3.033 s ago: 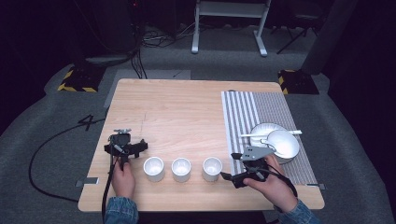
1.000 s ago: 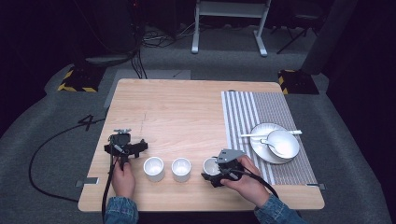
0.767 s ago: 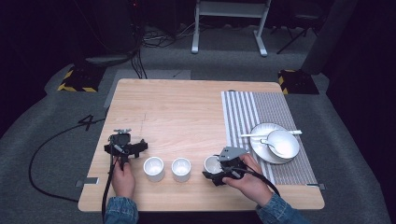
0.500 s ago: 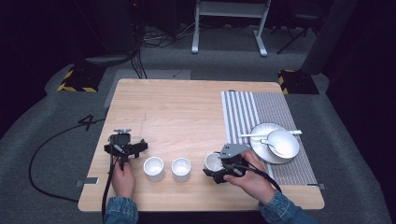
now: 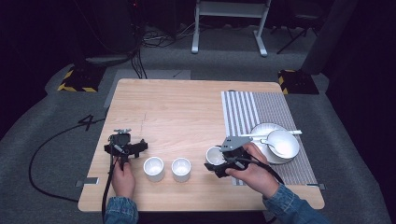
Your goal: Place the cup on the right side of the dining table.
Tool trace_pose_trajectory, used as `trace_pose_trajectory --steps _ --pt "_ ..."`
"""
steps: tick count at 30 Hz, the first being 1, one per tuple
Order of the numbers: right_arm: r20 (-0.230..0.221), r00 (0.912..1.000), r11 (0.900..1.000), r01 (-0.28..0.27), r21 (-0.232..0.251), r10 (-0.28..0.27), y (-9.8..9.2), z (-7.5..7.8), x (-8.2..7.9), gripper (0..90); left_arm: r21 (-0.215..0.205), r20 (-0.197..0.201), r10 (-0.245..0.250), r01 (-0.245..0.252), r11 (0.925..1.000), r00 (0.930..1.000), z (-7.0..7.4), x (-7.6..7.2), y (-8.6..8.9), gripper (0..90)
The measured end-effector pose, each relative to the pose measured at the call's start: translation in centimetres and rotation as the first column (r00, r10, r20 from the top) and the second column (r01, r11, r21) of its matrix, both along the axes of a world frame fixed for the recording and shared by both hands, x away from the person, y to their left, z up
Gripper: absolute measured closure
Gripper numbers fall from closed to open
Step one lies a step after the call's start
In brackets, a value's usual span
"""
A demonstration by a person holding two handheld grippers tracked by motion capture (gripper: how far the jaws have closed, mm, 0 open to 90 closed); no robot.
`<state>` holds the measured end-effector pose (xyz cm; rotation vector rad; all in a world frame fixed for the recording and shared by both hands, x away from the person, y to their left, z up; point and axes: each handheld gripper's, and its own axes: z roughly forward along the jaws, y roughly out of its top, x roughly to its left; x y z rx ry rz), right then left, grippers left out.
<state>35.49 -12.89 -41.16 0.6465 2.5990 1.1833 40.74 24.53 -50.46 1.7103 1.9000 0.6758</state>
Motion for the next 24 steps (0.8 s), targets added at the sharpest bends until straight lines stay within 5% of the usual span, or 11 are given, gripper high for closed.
trace_pose_trajectory --steps 24 --pt "0.018 0.9997 0.999 0.016 -0.039 -0.015 -1.1 4.5 3.0 27.2 0.001 -0.002 0.001 -0.001 1.0000 1.0000 0.0 0.0 0.0 0.3"
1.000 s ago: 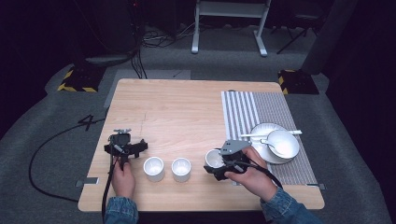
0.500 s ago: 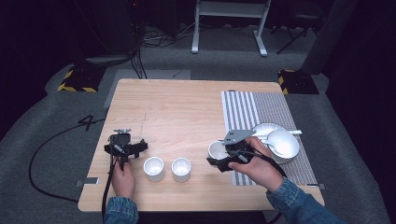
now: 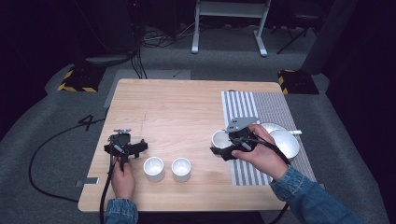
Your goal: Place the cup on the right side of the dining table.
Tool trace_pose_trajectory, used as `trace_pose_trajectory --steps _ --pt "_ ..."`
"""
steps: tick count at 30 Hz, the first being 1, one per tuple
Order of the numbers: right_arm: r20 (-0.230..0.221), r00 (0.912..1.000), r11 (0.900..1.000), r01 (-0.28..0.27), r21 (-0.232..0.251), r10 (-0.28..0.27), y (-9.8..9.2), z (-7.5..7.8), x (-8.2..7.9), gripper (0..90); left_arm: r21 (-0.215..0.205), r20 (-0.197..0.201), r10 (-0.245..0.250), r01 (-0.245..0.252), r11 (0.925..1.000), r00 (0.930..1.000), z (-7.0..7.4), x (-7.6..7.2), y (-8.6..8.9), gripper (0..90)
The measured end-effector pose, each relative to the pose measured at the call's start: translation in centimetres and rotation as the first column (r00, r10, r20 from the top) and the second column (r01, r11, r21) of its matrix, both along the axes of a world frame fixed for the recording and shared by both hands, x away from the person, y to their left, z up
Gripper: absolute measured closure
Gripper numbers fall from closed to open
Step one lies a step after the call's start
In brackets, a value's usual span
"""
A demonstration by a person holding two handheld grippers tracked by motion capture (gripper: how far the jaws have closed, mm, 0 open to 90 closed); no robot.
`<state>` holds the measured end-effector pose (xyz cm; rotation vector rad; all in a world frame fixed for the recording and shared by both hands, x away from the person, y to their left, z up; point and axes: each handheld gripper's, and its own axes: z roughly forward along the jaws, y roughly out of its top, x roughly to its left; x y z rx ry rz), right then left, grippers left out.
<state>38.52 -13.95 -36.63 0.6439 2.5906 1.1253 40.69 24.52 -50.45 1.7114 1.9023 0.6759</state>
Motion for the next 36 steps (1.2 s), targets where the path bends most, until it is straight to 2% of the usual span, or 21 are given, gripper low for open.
trace_pose_trajectory --steps 12,22,36 --pt "0.005 0.9997 1.000 0.023 -0.017 -0.023 -0.3 1.8 1.9 27.3 0.001 0.002 0.000 0.000 1.0000 1.0000 0.0 -0.2 0.0 0.3" --pt "0.010 0.9981 0.998 0.060 -0.011 -0.060 -0.7 3.3 3.3 27.2 0.001 0.002 0.000 0.000 1.0000 1.0000 0.0 -0.2 0.0 0.3" --pt "0.041 0.9900 0.991 0.135 -0.012 -0.135 -2.1 4.8 6.8 27.2 0.001 0.002 0.001 -0.001 1.0000 1.0000 0.0 -0.2 0.0 0.3"
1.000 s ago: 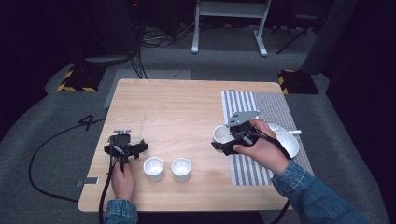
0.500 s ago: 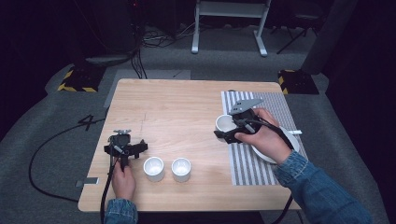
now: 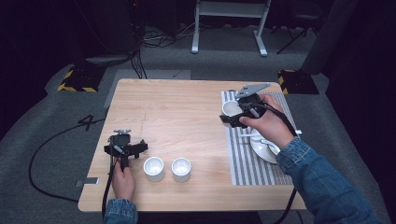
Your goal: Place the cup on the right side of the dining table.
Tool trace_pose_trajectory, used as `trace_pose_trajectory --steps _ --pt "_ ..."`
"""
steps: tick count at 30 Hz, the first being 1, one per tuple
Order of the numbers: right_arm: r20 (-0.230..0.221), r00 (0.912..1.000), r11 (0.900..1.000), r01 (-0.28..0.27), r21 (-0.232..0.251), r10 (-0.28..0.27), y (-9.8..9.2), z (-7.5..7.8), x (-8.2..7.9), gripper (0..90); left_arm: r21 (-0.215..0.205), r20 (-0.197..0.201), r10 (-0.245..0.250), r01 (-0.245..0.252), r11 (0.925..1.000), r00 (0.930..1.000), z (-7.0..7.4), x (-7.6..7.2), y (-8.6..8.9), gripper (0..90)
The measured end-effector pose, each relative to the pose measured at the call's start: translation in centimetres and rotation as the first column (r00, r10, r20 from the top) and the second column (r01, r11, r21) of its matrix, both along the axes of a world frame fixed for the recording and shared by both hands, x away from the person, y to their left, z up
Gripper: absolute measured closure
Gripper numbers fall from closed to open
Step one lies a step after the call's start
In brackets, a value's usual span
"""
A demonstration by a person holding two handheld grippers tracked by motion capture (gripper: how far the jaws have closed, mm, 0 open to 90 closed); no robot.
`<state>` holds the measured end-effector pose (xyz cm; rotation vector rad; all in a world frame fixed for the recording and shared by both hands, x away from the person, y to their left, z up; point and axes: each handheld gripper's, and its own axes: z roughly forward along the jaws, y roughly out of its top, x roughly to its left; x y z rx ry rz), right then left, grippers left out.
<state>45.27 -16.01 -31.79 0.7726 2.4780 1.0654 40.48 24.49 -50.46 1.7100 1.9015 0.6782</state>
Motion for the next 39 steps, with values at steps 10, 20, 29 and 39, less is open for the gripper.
trace_pose_trajectory --steps 10,20,29,39 --pt "-0.003 0.9979 0.998 0.064 -0.019 -0.064 -0.7 0.5 3.1 27.3 0.000 0.000 0.000 0.000 1.0000 1.0000 0.0 0.0 0.0 0.3" --pt "-0.019 0.9893 0.989 0.145 0.000 -0.145 -1.7 0.3 6.5 27.2 0.000 -0.001 -0.001 0.001 1.0000 1.0000 0.0 0.0 0.0 0.3" --pt "-0.046 0.9635 0.965 0.264 -0.006 -0.264 -3.4 -1.3 9.9 27.2 0.000 -0.001 -0.001 0.001 1.0000 1.0000 0.0 0.0 0.0 0.2" --pt "-0.092 0.9305 0.935 0.354 -0.029 -0.355 -4.6 -3.9 12.6 27.2 0.000 -0.001 -0.001 0.001 1.0000 1.0000 0.0 0.0 0.0 0.2"
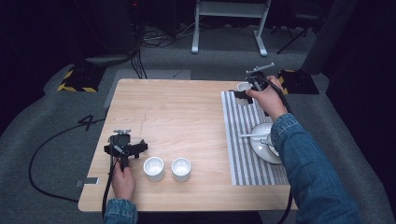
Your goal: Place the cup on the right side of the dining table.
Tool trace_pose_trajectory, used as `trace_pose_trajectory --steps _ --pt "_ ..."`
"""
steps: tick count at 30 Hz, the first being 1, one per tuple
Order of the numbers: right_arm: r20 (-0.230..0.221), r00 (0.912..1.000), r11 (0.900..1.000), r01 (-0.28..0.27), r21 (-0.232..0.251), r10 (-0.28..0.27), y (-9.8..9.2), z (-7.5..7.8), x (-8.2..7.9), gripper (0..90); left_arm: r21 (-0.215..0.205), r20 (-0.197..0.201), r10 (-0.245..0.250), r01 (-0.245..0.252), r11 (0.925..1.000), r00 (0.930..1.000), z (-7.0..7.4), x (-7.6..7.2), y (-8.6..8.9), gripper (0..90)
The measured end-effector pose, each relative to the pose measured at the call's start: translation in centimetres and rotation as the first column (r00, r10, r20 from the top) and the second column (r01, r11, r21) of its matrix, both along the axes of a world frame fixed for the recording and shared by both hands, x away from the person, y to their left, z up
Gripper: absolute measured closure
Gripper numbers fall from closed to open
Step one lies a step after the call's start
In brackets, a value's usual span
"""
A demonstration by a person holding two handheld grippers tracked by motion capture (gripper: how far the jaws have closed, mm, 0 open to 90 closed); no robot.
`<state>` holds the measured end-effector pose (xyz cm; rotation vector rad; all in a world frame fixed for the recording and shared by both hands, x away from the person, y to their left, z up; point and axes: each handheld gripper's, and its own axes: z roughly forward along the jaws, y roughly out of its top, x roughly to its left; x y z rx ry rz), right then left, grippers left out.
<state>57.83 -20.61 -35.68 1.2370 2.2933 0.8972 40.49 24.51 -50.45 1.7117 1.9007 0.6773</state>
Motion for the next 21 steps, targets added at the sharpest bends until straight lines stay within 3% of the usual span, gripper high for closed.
trace_pose_trajectory --steps 10,21 --pt "-0.056 0.9972 0.999 0.049 -0.020 -0.050 -0.2 -3.4 1.2 27.2 0.000 0.000 0.000 0.000 1.0000 1.0000 0.0 0.0 0.0 0.3" --pt "-0.113 0.9894 0.994 0.082 -0.078 -0.091 -0.5 -6.4 1.6 27.2 0.000 0.000 0.000 0.000 1.0000 1.0000 0.0 0.0 0.0 0.2"
